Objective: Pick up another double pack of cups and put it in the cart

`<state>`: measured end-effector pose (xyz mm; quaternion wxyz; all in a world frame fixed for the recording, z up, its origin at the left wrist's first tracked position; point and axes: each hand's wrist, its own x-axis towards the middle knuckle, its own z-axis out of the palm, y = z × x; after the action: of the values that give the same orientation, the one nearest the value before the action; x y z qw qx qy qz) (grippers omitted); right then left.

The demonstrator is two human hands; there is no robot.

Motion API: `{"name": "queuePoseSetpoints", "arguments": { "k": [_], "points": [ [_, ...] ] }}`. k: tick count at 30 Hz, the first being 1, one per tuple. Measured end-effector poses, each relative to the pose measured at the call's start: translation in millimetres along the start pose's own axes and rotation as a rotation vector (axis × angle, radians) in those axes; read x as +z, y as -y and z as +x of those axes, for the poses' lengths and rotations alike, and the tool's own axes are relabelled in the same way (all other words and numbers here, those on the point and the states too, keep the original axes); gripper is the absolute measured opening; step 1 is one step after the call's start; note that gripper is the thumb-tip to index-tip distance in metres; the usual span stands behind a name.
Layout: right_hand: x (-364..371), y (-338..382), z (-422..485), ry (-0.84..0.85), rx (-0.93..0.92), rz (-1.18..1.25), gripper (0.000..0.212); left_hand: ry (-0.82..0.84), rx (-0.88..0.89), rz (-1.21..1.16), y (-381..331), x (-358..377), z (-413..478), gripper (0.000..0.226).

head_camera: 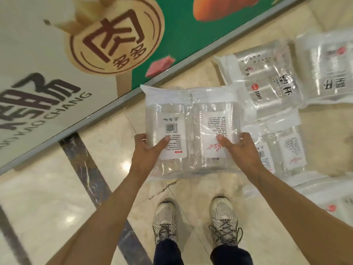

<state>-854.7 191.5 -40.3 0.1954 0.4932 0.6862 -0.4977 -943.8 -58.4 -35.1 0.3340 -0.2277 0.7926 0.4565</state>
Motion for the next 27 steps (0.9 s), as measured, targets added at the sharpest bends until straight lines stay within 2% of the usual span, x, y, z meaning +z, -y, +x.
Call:
{"name": "queuePoseSetpoints", "arguments": {
  "k": [3, 9, 13, 15, 19, 24, 25, 27],
  "points": [
    [-38, 37, -50, 0.029, -0.039, -0.015, 0.093, 0.000, 0.030, -0.059, -34, -20, -57, 0.071],
    [-104, 127, -161, 0.126, -0.219, -0.114, 0.084, -0.115, 0.084, -0.176, -98, -70, -180, 0.071],
    [-127, 181, -243, 0.195, -0.302, -0.169, 0.101, -0.205, 0.069, -0.317, -114, -111, -267, 0.082],
    [-130, 205, -287, 0.228, -0.332, -0.176, 0.105, -0.253, 0.069, -0.380, -120, -136, -313, 0.076],
    [-123, 253, -384, 0.350, -0.441, -0.226, 0.081, -0.389, 0.068, -0.505, -126, -202, -405, 0.051],
    [-102, 314, -522, 0.509, -0.639, -0.268, 0.051, -0.526, 0.142, -0.555, -128, -300, -523, 0.058],
    [-97, 323, -548, 0.557, -0.671, -0.282, 0.049, -0.555, 0.150, -0.570, -127, -320, -545, 0.062],
    [-83, 338, -594, 0.627, -0.755, -0.340, 0.057, -0.617, 0.161, -0.613, -123, -356, -591, 0.071]
  ]
}}
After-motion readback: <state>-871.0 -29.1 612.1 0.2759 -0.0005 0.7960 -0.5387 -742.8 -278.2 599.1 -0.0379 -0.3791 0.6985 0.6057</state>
